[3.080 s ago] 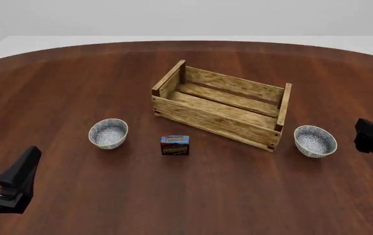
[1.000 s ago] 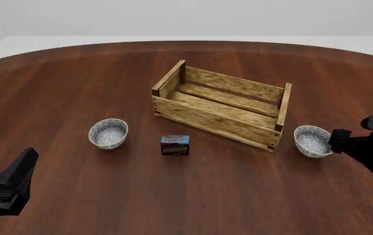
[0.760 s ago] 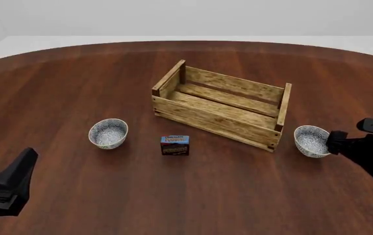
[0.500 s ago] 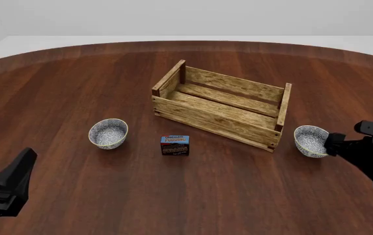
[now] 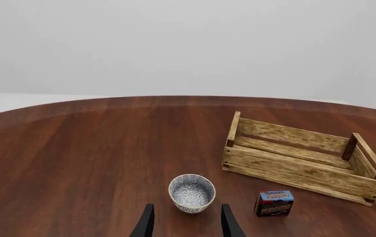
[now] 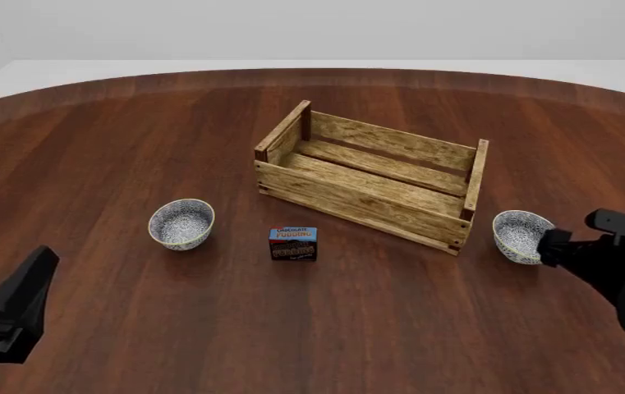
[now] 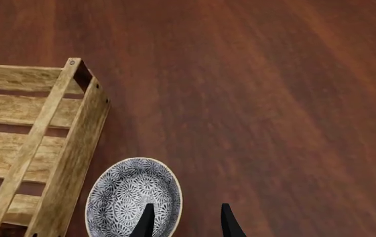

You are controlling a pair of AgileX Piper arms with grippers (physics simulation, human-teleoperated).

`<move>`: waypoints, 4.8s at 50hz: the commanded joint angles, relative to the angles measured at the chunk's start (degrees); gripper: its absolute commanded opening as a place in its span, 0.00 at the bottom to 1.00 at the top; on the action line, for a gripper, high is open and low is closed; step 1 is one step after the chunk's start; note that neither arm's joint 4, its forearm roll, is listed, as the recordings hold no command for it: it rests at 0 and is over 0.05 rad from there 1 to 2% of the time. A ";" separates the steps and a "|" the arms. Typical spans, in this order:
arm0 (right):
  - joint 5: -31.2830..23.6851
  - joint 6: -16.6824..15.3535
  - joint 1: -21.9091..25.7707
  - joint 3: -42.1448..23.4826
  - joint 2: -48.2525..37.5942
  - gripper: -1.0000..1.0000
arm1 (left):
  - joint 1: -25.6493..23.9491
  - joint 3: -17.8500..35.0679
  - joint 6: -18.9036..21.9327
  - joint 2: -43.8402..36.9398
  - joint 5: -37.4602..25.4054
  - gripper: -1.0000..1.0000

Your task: Stack the right bowl on the left bowl and place them in the tray.

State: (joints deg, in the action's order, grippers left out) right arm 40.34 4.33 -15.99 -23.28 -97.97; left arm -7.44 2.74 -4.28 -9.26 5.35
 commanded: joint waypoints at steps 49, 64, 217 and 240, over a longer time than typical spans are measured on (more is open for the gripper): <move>5.53 0.31 0.75 -2.02 -10.18 1.00 | 0.30 0.07 -0.40 2.11 -2.13 1.00; 6.96 0.44 0.46 -1.98 -12.63 1.00 | 0.38 0.36 -0.29 2.25 -2.48 1.00; -24.25 27.59 59.87 -29.91 11.30 0.00 | 7.51 15.40 1.01 9.22 -14.82 1.00; -27.02 25.05 63.40 -40.58 1.19 0.00 | 7.45 15.59 0.82 9.24 -15.16 1.00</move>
State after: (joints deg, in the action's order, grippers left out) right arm 13.89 29.69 45.84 -59.93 -93.46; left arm 0.00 18.48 -3.35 -0.06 -9.87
